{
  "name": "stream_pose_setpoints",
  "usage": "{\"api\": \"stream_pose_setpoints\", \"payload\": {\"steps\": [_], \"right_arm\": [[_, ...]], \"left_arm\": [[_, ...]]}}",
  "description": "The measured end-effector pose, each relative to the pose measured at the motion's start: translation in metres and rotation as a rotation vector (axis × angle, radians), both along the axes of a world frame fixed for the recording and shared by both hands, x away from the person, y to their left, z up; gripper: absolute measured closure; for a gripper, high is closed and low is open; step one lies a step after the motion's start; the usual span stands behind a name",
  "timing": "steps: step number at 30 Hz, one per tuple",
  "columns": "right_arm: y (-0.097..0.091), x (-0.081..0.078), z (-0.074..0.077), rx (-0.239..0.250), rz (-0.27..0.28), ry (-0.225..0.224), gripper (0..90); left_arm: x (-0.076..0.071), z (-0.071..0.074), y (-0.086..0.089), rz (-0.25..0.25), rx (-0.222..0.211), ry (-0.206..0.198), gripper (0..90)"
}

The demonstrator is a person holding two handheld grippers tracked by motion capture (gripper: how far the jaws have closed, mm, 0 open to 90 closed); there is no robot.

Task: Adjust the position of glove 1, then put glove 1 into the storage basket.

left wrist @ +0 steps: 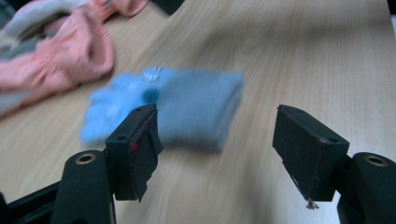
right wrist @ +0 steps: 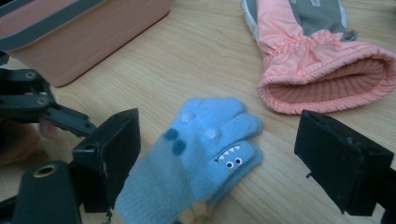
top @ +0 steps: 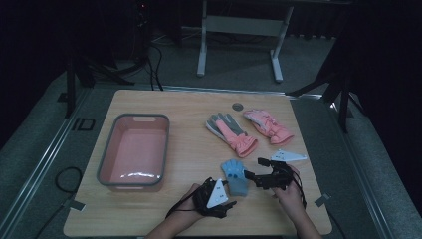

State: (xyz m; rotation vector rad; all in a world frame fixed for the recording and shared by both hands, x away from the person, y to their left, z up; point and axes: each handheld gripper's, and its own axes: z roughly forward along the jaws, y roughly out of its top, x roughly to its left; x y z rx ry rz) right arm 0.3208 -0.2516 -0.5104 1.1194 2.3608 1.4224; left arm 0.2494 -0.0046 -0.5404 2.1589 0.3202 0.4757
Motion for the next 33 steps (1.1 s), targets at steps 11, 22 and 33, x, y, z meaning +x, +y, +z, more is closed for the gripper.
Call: {"api": "stream_pose_setpoints", "payload": {"steps": [11,22,33], "right_arm": [[0.014,0.024,-0.011,0.022,0.018,0.144,13.7],[0.036,0.036,-0.039,-0.114,-0.041,0.162,35.3],[0.047,0.032,-0.042,-0.144,0.057,0.145,73.8]], "left_arm": [[0.024,-0.008,-0.029,-0.108,0.121,-0.003,43.1],[0.03,-0.017,-0.028,-0.083,0.146,0.006,52.0],[0.035,-0.009,-0.028,-0.059,0.166,0.069,73.1]]}}
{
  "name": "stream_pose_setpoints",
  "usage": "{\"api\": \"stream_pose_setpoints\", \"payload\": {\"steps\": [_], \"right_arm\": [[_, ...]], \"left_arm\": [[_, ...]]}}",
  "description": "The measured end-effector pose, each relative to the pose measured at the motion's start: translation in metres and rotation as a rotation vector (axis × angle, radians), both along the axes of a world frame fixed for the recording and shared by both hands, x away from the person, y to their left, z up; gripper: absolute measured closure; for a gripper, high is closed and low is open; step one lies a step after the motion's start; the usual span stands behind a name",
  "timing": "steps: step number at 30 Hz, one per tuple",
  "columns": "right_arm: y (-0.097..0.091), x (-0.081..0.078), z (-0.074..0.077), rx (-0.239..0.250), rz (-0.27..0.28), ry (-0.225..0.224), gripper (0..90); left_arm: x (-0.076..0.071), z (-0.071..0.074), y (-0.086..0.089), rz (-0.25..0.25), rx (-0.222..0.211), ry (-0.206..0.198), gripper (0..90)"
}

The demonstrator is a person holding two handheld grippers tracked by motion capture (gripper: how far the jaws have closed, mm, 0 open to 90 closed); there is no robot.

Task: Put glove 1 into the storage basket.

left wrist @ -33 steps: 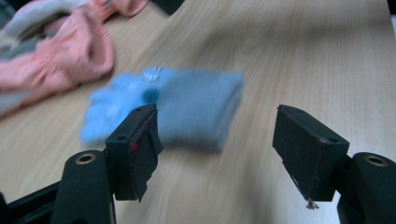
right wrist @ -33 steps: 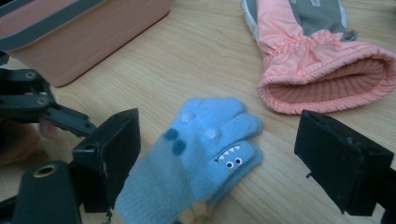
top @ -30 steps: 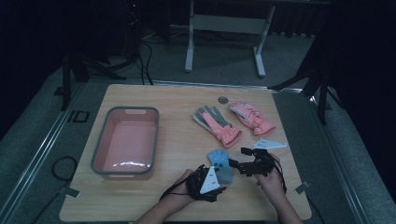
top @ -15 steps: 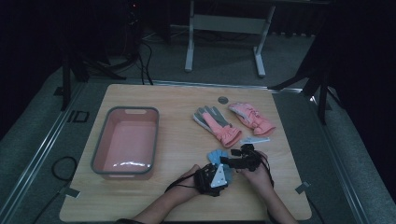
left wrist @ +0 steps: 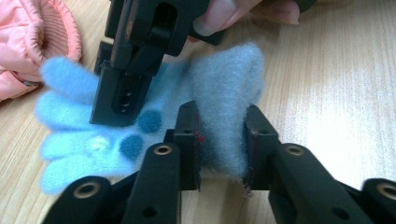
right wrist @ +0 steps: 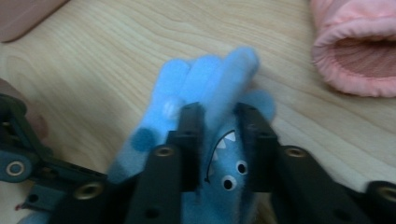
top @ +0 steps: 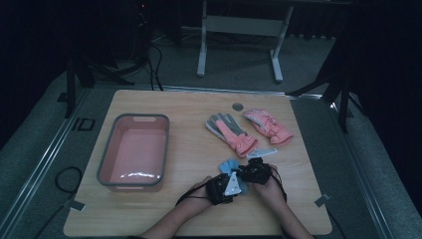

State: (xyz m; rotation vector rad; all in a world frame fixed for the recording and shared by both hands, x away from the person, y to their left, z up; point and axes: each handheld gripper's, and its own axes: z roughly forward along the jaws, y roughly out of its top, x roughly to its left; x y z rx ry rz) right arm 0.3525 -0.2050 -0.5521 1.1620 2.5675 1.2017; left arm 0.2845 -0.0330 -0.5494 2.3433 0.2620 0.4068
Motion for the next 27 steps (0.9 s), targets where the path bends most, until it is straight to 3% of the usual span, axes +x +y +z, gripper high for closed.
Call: {"api": "stream_pose_setpoints", "payload": {"steps": [5,8,13,16,17,27], "right_arm": [[-0.001,0.002,0.0,0.02,0.0,0.025,78.7],[-0.002,0.001,0.001,0.052,0.001,0.023,80.4],[0.005,0.0,0.009,0.051,0.018,-0.013,80.7],[0.008,0.001,0.014,0.06,0.021,-0.023,80.7],[0.009,0.003,0.02,0.084,0.024,-0.024,80.9],[0.025,0.009,0.054,0.121,0.037,-0.067,83.0]], "left_arm": [[0.002,0.004,-0.001,-0.008,0.012,0.013,76.9],[0.005,0.006,0.004,-0.005,-0.009,0.053,77.7],[0.007,0.015,0.014,0.0,-0.013,0.069,78.2],[0.007,0.018,0.017,0.004,-0.01,0.065,78.2],[0.008,0.029,0.023,0.012,-0.013,0.058,78.2],[0.012,0.061,0.039,0.029,-0.003,0.022,78.2]]}}
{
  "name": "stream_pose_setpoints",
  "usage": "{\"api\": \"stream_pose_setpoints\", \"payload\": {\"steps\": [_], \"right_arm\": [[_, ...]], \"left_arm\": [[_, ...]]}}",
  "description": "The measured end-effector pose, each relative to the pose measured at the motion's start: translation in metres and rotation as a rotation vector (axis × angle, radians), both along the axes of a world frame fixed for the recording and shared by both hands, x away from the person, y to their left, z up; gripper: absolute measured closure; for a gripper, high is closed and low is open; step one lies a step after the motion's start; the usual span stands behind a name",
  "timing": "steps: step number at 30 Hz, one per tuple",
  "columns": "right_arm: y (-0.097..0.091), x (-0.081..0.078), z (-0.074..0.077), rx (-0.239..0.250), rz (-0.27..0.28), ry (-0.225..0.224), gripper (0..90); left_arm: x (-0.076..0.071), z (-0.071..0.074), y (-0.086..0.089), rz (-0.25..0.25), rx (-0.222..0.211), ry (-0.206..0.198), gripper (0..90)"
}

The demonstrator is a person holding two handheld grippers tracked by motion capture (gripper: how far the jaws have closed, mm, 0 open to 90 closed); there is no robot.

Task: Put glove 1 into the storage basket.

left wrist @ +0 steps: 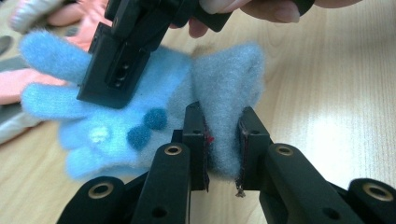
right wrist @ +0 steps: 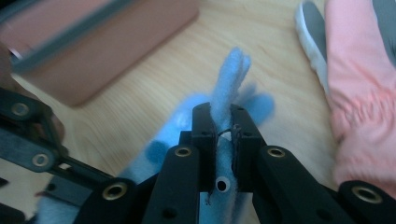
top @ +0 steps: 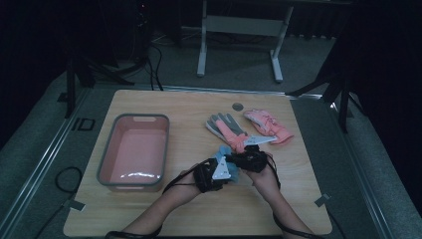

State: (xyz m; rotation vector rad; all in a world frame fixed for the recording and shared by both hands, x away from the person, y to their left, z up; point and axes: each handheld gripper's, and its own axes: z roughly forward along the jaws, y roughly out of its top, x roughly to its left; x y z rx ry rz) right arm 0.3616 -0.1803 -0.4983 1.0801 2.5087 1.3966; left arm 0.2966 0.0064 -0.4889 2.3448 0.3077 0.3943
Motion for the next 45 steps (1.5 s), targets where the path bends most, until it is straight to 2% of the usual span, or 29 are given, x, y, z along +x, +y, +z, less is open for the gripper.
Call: {"api": "stream_pose_setpoints", "payload": {"steps": [3,6,10,14,18,24,26,30,38,41,43,45], "right_arm": [[0.009,0.003,0.015,-0.001,0.013,-0.023,83.4],[0.015,0.005,0.023,0.006,0.016,-0.033,83.5],[0.018,0.005,0.024,-0.001,0.016,-0.041,83.5],[0.02,0.005,0.021,0.002,0.012,-0.03,83.7],[0.021,0.006,0.021,0.006,0.01,-0.029,83.8],[0.028,0.008,0.031,0.009,0.021,-0.048,83.9],[0.036,0.01,0.038,-0.005,0.033,-0.064,83.9],[0.044,0.015,0.046,0.005,0.039,-0.075,83.9],[0.06,0.022,0.061,0.033,0.049,-0.09,83.9],[0.076,0.026,0.072,0.03,0.062,-0.111,83.9],[0.081,0.027,0.074,0.031,0.067,-0.117,83.9],[0.095,0.029,0.081,0.031,0.086,-0.126,83.8]], "left_arm": [[0.001,0.013,0.007,0.013,0.01,-0.031,78.2],[0.001,0.019,0.011,0.019,0.016,-0.045,78.2],[0.002,0.019,0.014,0.022,0.011,-0.038,78.2],[0.0,0.015,0.014,0.025,0.028,-0.051,78.2],[0.002,0.018,0.017,0.028,0.016,-0.043,78.2],[0.003,0.024,0.024,0.042,0.028,-0.062,78.2],[0.004,0.028,0.03,0.056,0.035,-0.076,78.2],[0.006,0.035,0.039,0.073,0.03,-0.084,78.3],[0.01,0.051,0.054,0.098,0.056,-0.12,78.3],[0.011,0.059,0.067,0.125,0.055,-0.132,78.3],[0.011,0.059,0.067,0.125,0.055,-0.132,78.3],[0.011,0.065,0.081,0.148,0.055,-0.136,78.3]]}}
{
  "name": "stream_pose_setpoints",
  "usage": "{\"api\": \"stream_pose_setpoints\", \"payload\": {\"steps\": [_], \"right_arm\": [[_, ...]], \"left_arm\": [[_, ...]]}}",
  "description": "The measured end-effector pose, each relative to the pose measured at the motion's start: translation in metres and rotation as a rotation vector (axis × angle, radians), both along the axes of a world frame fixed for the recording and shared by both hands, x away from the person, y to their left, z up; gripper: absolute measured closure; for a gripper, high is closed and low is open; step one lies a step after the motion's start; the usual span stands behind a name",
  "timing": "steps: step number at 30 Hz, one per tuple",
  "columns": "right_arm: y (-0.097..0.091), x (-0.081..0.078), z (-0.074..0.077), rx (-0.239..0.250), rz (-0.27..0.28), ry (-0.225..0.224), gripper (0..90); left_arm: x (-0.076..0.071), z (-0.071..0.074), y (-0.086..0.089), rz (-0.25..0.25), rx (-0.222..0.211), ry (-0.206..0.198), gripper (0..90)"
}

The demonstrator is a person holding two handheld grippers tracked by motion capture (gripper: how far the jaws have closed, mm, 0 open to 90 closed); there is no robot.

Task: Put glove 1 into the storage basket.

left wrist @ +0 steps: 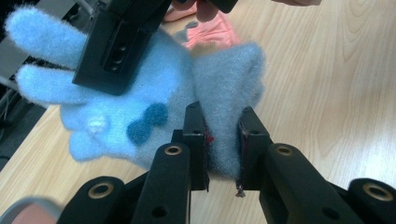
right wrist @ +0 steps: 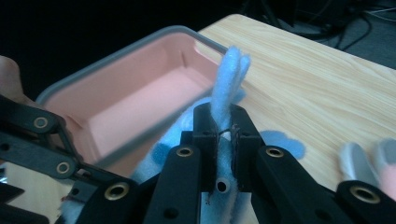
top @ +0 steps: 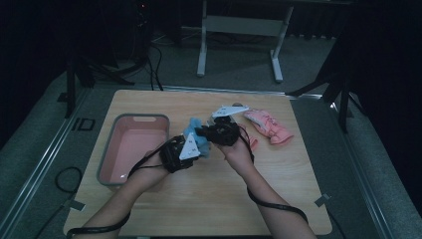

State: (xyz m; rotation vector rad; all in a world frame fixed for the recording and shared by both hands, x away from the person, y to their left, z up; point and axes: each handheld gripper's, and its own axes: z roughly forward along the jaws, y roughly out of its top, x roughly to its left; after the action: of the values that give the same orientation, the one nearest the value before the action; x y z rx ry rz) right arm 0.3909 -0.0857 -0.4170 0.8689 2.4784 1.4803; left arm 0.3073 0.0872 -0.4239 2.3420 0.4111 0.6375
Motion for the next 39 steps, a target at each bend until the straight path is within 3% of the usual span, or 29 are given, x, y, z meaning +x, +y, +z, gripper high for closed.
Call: {"api": "stream_pose_setpoints", "payload": {"steps": [18,39], "right_arm": [[0.074,0.007,0.008,0.031,0.093,0.02,83.8],[0.157,0.005,0.001,0.021,0.193,0.045,83.7]], "left_arm": [[-0.013,0.01,0.068,0.113,0.021,-0.011,78.3],[-0.031,0.002,0.136,0.232,0.023,0.017,78.3]]}}
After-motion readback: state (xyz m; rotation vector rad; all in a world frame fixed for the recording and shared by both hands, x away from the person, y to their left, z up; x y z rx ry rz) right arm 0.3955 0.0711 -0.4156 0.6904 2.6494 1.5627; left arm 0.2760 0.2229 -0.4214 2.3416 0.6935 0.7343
